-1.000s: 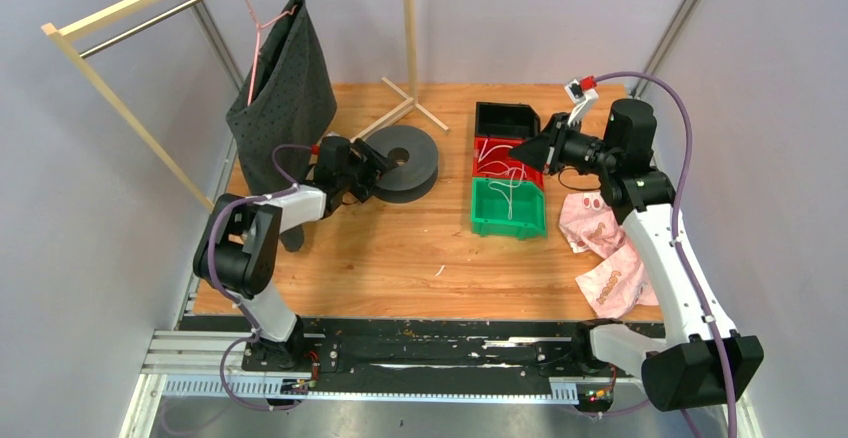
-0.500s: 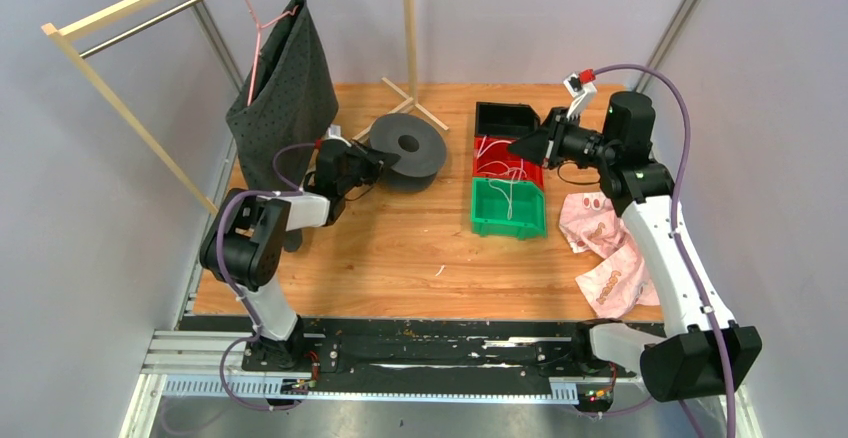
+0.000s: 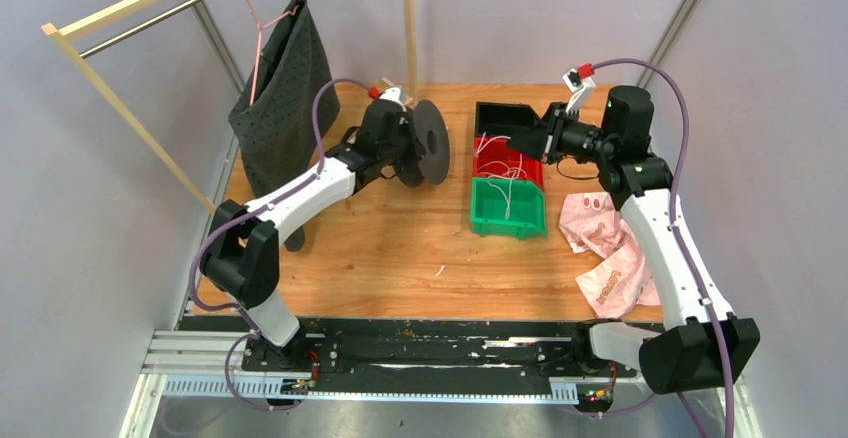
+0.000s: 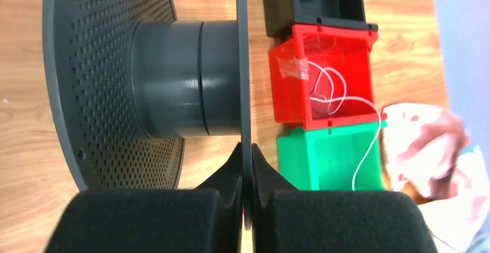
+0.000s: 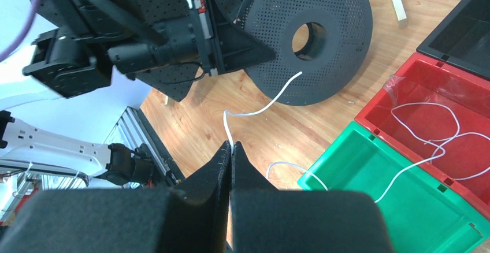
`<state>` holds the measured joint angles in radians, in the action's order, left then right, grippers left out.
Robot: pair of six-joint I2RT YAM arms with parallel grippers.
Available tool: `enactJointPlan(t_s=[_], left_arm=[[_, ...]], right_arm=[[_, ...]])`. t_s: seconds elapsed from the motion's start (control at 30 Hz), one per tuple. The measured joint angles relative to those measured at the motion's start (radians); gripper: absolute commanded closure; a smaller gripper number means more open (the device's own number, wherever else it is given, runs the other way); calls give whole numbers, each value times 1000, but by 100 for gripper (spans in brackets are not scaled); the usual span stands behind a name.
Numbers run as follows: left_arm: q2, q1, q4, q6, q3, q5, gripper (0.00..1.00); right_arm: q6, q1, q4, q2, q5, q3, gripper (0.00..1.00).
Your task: Wrap the cables
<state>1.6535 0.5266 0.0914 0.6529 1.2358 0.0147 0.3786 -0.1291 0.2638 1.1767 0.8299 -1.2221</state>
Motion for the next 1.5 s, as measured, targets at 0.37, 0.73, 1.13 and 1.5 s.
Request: enactJointPlan(t_s=[0.37,0.73,1.13,1.5], left_arm=[[23,194,201,-278,89,163,100],[43,259,198,-335,97,207,48],[-15,260,325,-374,276,204,47],[-98,58,428,-345,364,117,40]], right_arm=[[0,-20,9,34,-27,-14,99],[-3,-20,43,31,-103,-14,99],[-5,-40,85,39,-185,-61,99],[28,-217,105,199,-270,-227,99]])
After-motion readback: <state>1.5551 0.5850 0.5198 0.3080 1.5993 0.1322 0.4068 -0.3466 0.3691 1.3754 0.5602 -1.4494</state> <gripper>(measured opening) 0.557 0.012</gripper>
